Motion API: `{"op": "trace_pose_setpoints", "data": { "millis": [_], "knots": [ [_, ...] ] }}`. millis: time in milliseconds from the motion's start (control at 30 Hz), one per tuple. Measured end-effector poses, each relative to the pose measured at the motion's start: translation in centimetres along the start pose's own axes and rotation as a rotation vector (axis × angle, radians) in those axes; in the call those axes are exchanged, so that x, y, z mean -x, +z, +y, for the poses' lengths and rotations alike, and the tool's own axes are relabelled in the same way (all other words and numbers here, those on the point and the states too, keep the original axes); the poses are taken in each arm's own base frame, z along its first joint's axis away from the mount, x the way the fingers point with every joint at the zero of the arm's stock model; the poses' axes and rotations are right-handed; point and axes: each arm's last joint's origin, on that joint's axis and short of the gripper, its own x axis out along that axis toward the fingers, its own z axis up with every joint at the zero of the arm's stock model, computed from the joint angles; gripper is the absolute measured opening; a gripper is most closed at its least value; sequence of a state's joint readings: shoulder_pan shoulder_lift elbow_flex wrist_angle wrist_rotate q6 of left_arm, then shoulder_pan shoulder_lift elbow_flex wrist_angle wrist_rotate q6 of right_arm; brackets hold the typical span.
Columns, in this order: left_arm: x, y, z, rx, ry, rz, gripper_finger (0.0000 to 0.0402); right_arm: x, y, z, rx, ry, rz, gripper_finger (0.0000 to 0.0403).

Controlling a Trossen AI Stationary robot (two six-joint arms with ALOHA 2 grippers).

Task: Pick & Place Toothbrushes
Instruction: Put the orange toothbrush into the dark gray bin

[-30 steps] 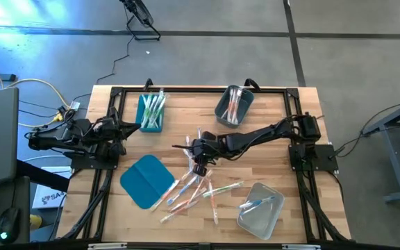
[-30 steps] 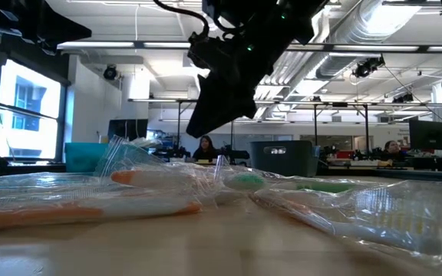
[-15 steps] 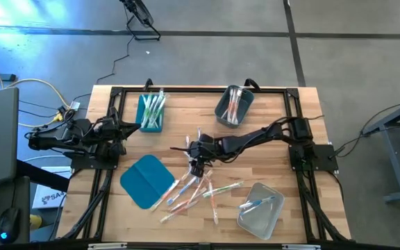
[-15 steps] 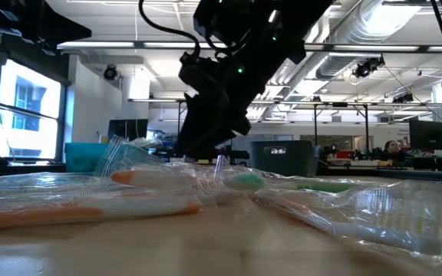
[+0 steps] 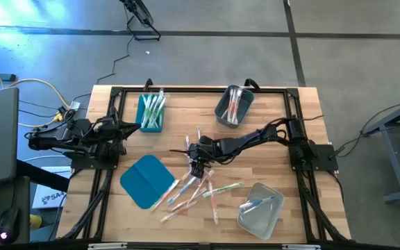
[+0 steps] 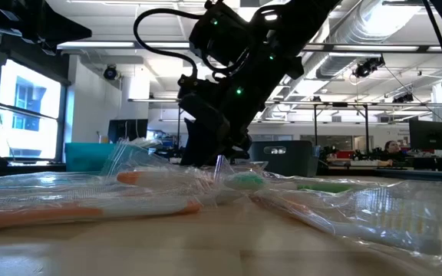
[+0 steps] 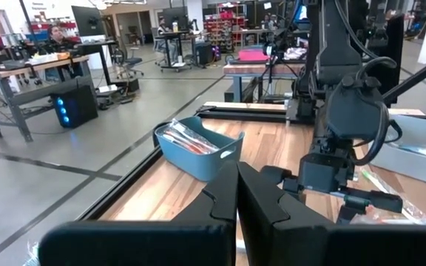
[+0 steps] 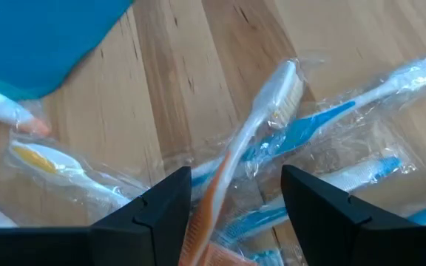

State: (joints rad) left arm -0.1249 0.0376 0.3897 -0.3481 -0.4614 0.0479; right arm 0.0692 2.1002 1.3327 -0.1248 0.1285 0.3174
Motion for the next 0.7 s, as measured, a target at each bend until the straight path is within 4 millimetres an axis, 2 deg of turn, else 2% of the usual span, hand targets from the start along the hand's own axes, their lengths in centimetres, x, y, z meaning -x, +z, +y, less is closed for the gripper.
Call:
{"op": "trace_pose_setpoints", "data": {
  "millis": [167,467,700],
  "knots": [
    [0.0,-0.02,0.0,-0.001,0.0,0.002,0.0,0.03,0.23,0.07,0.005,0.007,-0.023,0.0178],
    [0.0,-0.02,0.0,-0.001,0.0,0.002,0.0,0.07,0.28,0.08,0.004,0.009,-0.026,0.0092],
    [0.0,-0.02,0.0,-0.001,0.0,0.002,0.0,0.08,0.32,0.09,0.006,0.01,-0.029,0.0042]
  ]
}}
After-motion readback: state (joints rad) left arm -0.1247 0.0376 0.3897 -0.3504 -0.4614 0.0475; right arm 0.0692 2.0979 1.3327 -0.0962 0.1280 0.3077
